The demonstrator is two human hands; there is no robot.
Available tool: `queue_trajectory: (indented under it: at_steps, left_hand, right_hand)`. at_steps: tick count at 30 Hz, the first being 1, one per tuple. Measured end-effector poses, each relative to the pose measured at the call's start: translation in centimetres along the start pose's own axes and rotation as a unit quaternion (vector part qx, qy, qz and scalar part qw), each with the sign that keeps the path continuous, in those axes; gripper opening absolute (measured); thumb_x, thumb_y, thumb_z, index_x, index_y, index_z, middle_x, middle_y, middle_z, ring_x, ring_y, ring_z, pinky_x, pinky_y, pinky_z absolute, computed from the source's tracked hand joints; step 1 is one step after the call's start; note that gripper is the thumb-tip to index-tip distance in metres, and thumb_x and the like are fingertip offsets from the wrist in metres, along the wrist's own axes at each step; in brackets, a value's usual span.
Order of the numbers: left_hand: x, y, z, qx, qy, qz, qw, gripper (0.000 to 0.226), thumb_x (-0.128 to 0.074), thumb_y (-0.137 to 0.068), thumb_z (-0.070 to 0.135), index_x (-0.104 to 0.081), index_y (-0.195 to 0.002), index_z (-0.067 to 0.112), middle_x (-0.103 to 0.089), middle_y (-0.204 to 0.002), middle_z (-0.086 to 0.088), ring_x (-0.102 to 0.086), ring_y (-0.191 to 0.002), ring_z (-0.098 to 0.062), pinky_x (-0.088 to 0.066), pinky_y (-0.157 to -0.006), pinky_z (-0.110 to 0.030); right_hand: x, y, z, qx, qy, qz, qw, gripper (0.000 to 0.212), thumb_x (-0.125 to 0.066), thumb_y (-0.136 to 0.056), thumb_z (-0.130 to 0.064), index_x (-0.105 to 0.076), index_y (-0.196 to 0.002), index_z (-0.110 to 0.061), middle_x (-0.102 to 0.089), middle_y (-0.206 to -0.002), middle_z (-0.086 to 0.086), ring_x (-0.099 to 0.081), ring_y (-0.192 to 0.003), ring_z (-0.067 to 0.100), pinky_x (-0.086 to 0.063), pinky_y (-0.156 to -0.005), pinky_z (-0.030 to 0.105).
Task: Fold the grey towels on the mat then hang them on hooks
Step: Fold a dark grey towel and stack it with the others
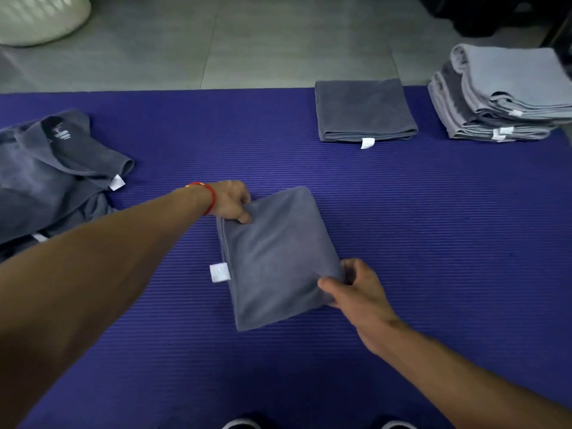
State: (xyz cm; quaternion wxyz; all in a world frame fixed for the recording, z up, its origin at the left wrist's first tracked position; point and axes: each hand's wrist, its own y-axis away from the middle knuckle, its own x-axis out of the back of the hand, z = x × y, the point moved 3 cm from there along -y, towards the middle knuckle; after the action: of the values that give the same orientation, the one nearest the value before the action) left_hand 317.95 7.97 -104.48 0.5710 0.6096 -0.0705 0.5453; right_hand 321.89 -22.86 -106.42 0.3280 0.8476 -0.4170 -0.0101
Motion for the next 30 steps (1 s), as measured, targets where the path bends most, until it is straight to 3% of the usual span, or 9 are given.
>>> queue_trajectory:
  at_steps: [2, 5, 7, 9, 13, 18, 22, 26, 30]
  left_hand:
    - [-0.6, 1.3, -0.1, 0.005, 0.173, -0.043, 0.984, 0.021, -0.076, -0.086, 0.023, -0.073, -0.101, 0.009, -0.075, -0.102, -0.01, -0.068, -0.096, -0.023, -0.055, -0.086, -0.036]
    - [-3.2, 4.0, 1.2, 0.003, 0.507, -0.099, 0.856, 0.032, -0.071, -0.091, 0.014, -0.066, -0.12, 0.001, -0.073, -0.117, -0.013, -0.069, -0.111, -0.027, -0.052, -0.103, -0.04]
    - [-5.7, 5.0, 2.6, 0.01, 0.61, -0.086, 0.788, 0.03, -0.07, -0.092, 0.018, -0.066, -0.119, 0.004, -0.073, -0.117, -0.013, -0.069, -0.106, -0.026, -0.057, -0.093, -0.037]
    - [-8.4, 5.4, 3.3, 0.032, 0.62, -0.068, 0.781, 0.023, -0.069, -0.093, 0.023, -0.067, -0.112, 0.01, -0.073, -0.115, -0.014, -0.068, -0.1, -0.022, -0.059, -0.082, -0.032]
    - [-11.3, 6.0, 3.0, 0.062, 0.569, -0.044, 0.819, 0.029, -0.071, -0.093, 0.017, -0.064, -0.117, 0.004, -0.074, -0.114, -0.014, -0.072, -0.102, -0.024, -0.062, -0.077, -0.032]
    - [-10.2, 7.7, 3.7, 0.058, 0.611, -0.031, 0.789, 0.033, -0.072, -0.09, 0.022, -0.067, -0.119, 0.006, -0.074, -0.112, -0.016, -0.073, -0.092, -0.027, -0.061, -0.074, -0.03]
    - [-5.9, 8.2, 5.6, 0.044, 0.676, -0.013, 0.735, 0.037, -0.078, -0.078, 0.026, -0.07, -0.106, 0.004, -0.072, -0.095, -0.017, -0.068, -0.071, -0.021, -0.058, -0.062, -0.028]
    - [1.3, 5.7, 9.2, 0.037, 0.731, -0.011, 0.681, 0.018, -0.07, -0.088, 0.023, -0.069, -0.1, 0.009, -0.066, -0.081, -0.009, -0.065, -0.057, -0.017, -0.056, -0.051, -0.025]
    - [9.1, 2.0, 12.6, -0.003, 0.705, 0.01, 0.709, 0.012, -0.061, -0.098, 0.022, -0.069, -0.099, 0.014, -0.068, -0.079, -0.004, -0.066, -0.056, -0.015, -0.057, -0.053, -0.022]
  right_hand:
    - [2.4, -1.1, -1.5, 0.017, -0.071, 0.05, 0.996, 0.028, -0.079, -0.077, -0.015, -0.064, -0.1, -0.014, -0.075, -0.094, 0.008, -0.07, -0.083, 0.023, -0.062, -0.079, 0.045]
    - [7.3, -3.8, -5.2, 0.04, -0.194, 0.101, 0.975, 0.023, -0.076, -0.088, -0.012, -0.066, -0.109, -0.008, -0.076, -0.098, 0.007, -0.071, -0.084, 0.023, -0.058, -0.065, 0.031]
    - [9.7, -6.0, -6.2, 0.026, -0.177, 0.098, 0.979, 0.033, -0.078, -0.088, -0.031, -0.067, -0.113, -0.012, -0.078, -0.101, 0.002, -0.075, -0.089, 0.02, -0.061, -0.075, 0.035]
    - [9.8, -7.6, -4.9, -0.022, -0.063, 0.063, 0.996, 0.037, -0.077, -0.086, -0.045, -0.072, -0.107, -0.015, -0.079, -0.098, 0.001, -0.076, -0.09, 0.021, -0.061, -0.085, 0.042]
    - [7.8, -6.8, -0.5, -0.053, 0.12, 0.055, 0.99, 0.028, -0.077, -0.086, -0.043, -0.07, -0.101, -0.02, -0.075, -0.098, -0.002, -0.071, -0.09, 0.018, -0.06, -0.084, 0.039]
    - [7.4, -3.2, 0.8, -0.101, 0.029, -0.02, 0.994, 0.03, -0.077, -0.089, -0.038, -0.072, -0.106, -0.014, -0.076, -0.1, 0.006, -0.073, -0.077, 0.019, -0.063, -0.07, 0.033]
    - [9.8, -2.5, -2.9, -0.057, -0.143, -0.023, 0.988, 0.03, -0.073, -0.092, -0.031, -0.071, -0.114, -0.01, -0.073, -0.113, 0.007, -0.072, -0.101, 0.022, -0.061, -0.075, 0.035]
    - [12.6, -5.4, -9.5, -0.043, -0.262, 0.0, 0.964, 0.013, -0.067, -0.094, -0.024, -0.071, -0.096, -0.012, -0.073, -0.092, 0.008, -0.072, -0.086, 0.024, -0.062, -0.08, 0.046]
    - [15.1, -10.0, -16.4, 0.004, -0.266, 0.025, 0.964, 0.009, -0.063, -0.095, -0.026, -0.067, -0.093, -0.018, -0.074, -0.085, 0.006, -0.072, -0.08, 0.022, -0.063, -0.074, 0.042]
